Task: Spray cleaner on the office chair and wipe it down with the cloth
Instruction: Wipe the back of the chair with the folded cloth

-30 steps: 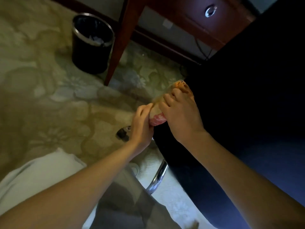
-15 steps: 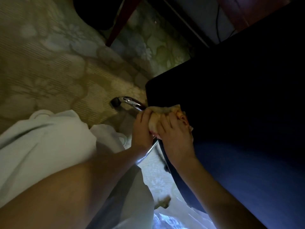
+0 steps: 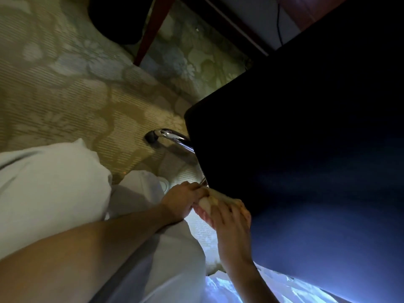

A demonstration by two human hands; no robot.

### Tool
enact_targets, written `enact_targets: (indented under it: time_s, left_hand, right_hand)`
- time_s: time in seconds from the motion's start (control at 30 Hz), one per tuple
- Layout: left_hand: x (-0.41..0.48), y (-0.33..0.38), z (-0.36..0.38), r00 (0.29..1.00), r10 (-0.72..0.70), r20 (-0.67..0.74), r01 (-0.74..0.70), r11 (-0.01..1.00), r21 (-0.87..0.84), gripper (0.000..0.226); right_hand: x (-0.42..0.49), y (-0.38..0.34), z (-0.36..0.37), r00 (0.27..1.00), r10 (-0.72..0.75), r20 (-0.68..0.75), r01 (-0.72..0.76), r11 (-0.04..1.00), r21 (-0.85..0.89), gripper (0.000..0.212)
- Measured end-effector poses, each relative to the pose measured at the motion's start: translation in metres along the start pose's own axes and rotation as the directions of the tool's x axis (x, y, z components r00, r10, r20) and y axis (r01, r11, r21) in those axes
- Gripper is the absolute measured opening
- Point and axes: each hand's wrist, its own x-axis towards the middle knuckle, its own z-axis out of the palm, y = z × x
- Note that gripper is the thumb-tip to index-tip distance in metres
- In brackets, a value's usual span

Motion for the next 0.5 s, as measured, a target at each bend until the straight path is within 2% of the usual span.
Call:
enact_targets:
  time_s: [0.1, 0.2, 0.3, 0.37, 0.5]
  left_hand:
    - [-0.001, 0.024, -0.027, 0.95, 0.295, -0.1, -0.269, 0.94, 0.211, 0.027]
    - [-0.002, 0.053, -0.059, 0.82, 0.494, -0.289, -0.372, 0.843, 0.388, 0.029]
    - [0.007, 0.077, -0.087, 0.712, 0.591, -0.381, -0.406, 0.788, 0.463, 0.033]
    - [0.019, 0.085, -0.099, 0.673, 0.631, -0.387, -0.43, 0.759, 0.489, 0.032]
    - [0.037, 0.075, -0.086, 0.691, 0.622, -0.368, -0.448, 0.769, 0.456, 0.03]
  right_hand:
    - [-0.025, 0.006, -0.02, 0.975, 0.072, -0.212, -0.066, 0.997, 0.034, 0.048]
    - [-0.037, 0.014, -0.055, 0.907, 0.079, -0.413, -0.066, 0.997, 0.045, 0.052]
    - [-0.039, 0.027, -0.086, 0.847, 0.072, -0.527, -0.063, 0.997, 0.035, 0.048]
    - [-0.036, 0.034, -0.096, 0.804, 0.076, -0.59, -0.074, 0.997, 0.028, 0.049]
    - [-0.023, 0.04, -0.073, 0.798, 0.055, -0.6, -0.088, 0.996, -0.026, 0.051]
